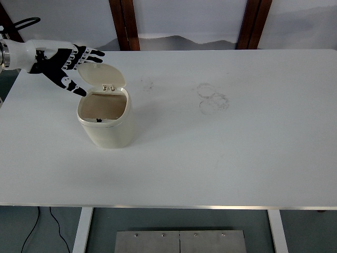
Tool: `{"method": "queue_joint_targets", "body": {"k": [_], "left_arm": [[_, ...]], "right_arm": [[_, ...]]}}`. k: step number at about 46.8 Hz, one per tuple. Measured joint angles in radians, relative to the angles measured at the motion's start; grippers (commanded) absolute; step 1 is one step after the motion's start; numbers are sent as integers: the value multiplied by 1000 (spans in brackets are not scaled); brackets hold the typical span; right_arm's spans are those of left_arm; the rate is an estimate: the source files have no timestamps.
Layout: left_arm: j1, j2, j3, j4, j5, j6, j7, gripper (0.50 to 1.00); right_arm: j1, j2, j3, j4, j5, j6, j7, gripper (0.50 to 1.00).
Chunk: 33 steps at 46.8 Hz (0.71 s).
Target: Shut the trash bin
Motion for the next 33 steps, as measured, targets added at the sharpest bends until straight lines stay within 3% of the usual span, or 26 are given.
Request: {"method": "queue_joint_targets", "body": {"k": [24,33], "left_arm": [[-21,8,1,-162,1,0,2,1000],[-20,13,15,-208,2,0,35,1000]], "right_arm": [[0,0,0,0,0,0,0,995],[0,0,0,0,0,0,0,995]]}}
